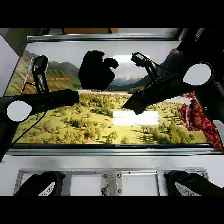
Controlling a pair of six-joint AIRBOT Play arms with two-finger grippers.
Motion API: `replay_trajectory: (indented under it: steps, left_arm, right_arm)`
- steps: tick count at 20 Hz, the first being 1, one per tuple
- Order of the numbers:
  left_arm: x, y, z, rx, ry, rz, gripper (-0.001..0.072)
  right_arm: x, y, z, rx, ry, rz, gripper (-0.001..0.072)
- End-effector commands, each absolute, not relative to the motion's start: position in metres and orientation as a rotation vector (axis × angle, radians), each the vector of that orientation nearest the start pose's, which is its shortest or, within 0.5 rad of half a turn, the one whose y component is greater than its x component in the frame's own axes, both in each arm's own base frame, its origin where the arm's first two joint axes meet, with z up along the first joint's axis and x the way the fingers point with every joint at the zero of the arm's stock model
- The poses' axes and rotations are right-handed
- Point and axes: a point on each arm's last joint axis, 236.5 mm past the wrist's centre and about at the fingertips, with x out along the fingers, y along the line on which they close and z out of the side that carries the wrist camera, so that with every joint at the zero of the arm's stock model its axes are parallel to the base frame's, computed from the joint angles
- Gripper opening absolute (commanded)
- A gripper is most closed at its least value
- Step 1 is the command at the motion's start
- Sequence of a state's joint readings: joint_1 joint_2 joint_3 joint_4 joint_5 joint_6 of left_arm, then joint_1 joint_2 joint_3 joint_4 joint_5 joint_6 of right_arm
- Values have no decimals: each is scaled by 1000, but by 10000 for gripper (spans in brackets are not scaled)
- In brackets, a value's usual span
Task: Fold the clothes and pants, and hang the long-sleeved shirts on hangers.
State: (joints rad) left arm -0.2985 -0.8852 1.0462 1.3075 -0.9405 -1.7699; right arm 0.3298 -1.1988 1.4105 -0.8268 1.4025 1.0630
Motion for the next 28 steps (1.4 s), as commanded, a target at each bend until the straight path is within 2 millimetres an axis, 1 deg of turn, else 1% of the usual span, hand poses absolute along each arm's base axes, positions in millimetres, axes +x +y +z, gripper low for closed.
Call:
replay_trajectory:
  steps: [1,6,7,8,9,11,12,14,15,16,17,18,20,21,22,23,24,25,26,28]
  left_arm:
    - [343,-157,145,-298,844,-342,19]
    - [343,-157,146,-299,844,-342,19]
    - [348,-157,149,-302,818,-341,22]
    - [355,-158,157,-306,774,-343,267]
    - [365,-158,167,-302,711,-350,709]
    - [392,-159,184,-287,625,-345,709]
    - [409,-159,184,-257,617,-332,709]
    - [447,-162,171,-205,639,-305,709]
    - [470,-165,157,-173,661,-288,709]
    - [494,-169,138,-142,689,-278,709]
    - [515,-172,115,-120,720,-267,709]
    - [536,-176,86,-100,757,-256,709]
    - [573,-182,28,-50,821,-237,709]
    - [588,-182,1,-23,846,-227,709]
    - [601,-185,-23,-22,871,-222,710]
    - [610,-188,-40,-21,888,-220,710]
    - [617,-190,-54,-21,898,-219,710]
    - [622,-193,-62,-28,903,-221,710]
    - [627,-195,-67,-37,907,-216,710]
    - [633,-201,-69,-43,902,-219,710]
  right_arm:
    - [292,267,171,-52,972,1128,21]
    - [291,267,171,-51,972,1129,21]
    - [292,267,171,-52,972,1129,20]
    - [292,267,171,-52,972,1128,21]
    - [292,267,171,-51,972,1128,21]
    - [291,267,171,-51,972,1129,20]
    - [291,267,171,-52,972,1129,21]
    - [291,267,171,-52,972,1129,21]
    - [292,267,171,-52,972,1128,21]
    - [292,267,171,-52,972,1128,21]
    - [291,267,171,-52,972,1129,21]
    - [292,267,171,-52,972,1128,21]
    - [292,267,171,-52,972,1128,21]
    - [292,267,171,-52,972,1128,21]
    - [291,267,171,-52,972,1129,20]
    - [291,267,171,-52,972,1129,21]
    - [291,267,171,-52,972,1129,21]
    - [292,267,171,-52,972,1129,21]
    - [292,267,171,-52,972,1128,21]
    - [292,267,171,-52,972,1128,21]
